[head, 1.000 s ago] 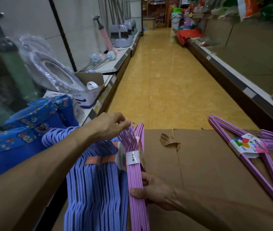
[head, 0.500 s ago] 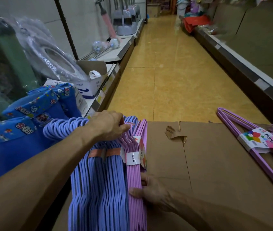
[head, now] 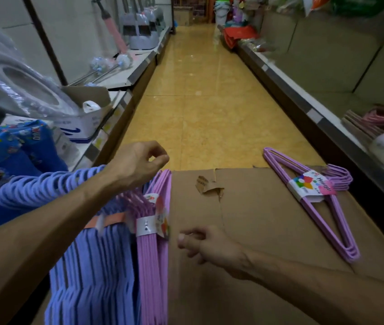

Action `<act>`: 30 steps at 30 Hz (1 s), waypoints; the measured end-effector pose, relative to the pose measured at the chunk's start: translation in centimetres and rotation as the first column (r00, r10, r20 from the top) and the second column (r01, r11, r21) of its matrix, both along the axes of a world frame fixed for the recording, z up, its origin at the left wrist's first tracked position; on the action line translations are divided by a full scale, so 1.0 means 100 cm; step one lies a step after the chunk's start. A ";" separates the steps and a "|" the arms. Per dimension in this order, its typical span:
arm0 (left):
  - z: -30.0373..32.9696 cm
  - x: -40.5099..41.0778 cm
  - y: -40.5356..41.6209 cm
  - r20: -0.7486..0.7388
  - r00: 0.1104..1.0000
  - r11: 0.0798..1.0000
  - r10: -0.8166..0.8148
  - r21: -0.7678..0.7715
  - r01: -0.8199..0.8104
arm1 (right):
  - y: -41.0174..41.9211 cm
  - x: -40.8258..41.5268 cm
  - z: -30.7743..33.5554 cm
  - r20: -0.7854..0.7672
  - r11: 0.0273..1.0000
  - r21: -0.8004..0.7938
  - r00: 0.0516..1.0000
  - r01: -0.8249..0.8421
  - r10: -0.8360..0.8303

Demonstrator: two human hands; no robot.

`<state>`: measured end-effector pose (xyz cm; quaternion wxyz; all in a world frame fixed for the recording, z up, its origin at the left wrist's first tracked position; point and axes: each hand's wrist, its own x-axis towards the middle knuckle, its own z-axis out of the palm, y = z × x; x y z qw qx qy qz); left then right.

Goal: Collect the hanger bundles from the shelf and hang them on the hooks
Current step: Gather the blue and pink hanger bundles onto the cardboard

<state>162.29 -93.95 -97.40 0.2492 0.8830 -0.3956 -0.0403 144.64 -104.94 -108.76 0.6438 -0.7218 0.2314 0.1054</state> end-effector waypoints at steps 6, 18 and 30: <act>0.004 -0.041 -0.075 -0.180 0.978 0.966 -0.107 -0.250 0.060 | -0.079 -0.071 0.020 0.031 0.980 0.042 0.980 0.197 -0.198; -0.007 -0.133 -0.220 -0.490 0.817 0.877 -0.304 -0.479 0.039 | -0.249 -0.152 -0.004 0.083 0.676 -0.516 0.816 0.526 -0.572; -0.048 -0.167 -0.274 -0.576 0.779 0.918 -0.247 -0.398 -0.003 | -0.321 -0.156 -0.060 -0.222 0.695 -0.634 0.780 0.341 -0.585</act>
